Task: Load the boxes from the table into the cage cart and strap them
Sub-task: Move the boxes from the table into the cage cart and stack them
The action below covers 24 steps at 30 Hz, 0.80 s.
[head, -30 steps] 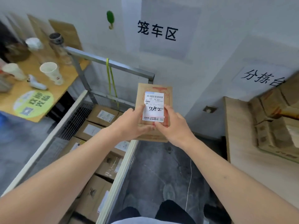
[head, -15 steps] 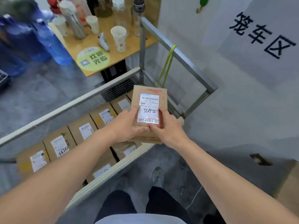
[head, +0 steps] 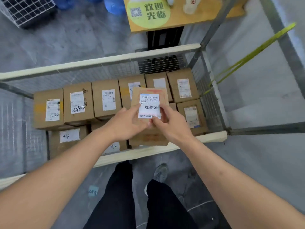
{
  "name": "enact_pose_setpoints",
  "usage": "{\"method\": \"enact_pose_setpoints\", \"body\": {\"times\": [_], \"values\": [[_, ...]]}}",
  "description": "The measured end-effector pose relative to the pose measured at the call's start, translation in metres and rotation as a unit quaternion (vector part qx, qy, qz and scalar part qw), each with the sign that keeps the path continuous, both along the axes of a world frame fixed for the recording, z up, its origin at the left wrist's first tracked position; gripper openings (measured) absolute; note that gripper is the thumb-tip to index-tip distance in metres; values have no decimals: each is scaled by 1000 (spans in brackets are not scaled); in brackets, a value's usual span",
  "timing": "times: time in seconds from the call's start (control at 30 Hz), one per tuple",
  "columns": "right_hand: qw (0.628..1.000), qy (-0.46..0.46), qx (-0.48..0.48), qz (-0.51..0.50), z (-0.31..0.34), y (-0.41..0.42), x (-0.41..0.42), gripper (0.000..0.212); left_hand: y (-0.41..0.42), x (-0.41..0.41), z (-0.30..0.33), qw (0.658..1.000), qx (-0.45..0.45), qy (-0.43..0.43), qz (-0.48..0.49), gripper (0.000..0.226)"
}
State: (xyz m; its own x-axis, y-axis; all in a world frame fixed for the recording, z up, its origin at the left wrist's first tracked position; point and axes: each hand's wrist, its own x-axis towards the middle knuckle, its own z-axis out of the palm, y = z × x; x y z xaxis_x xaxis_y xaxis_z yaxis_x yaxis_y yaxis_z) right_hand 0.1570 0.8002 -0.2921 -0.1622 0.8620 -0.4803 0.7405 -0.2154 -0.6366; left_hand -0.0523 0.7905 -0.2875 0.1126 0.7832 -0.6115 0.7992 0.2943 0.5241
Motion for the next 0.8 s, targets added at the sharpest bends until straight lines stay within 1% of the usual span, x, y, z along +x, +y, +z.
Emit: {"method": "enact_pose_setpoints", "body": {"times": [0.13, 0.23, 0.3, 0.37, 0.43, 0.47, 0.53, 0.67, 0.8], "values": [[1000, -13, -15, 5, -47, 31, -23, 64, 21, -22, -61, 999, -34, -22, 29, 99], [999, -22, -44, 2, -81, 45, -36, 44, 32, -34, -97, 996, -63, -46, 44, 88], [998, -23, -57, 5, -99, 48, -43, 43, 34, -41, -116, 994, -76, -58, 49, 81], [997, -24, -71, 18, -113, 48, -48, 43, 31, -47, -131, 992, -93, -62, 52, 85], [995, -18, -89, 34, -126, 45, -51, 40, 26, -52, -142, 991, -109, -59, 55, 85], [994, -14, -96, 44, -132, 43, -52, 39, 23, -55, -148, 990, -117, -55, 56, 91], [992, -9, -108, 61, -142, 39, -52, 41, 17, -57, -157, 988, -133, -46, 55, 102], [987, 9, -152, 59, -164, 32, -51, 55, 1, -53, -184, 986, -146, -44, 71, 100], [980, -39, -158, 115, -188, 27, -47, 74, -13, -38, -209, 982, -168, -41, 78, 109]]}}
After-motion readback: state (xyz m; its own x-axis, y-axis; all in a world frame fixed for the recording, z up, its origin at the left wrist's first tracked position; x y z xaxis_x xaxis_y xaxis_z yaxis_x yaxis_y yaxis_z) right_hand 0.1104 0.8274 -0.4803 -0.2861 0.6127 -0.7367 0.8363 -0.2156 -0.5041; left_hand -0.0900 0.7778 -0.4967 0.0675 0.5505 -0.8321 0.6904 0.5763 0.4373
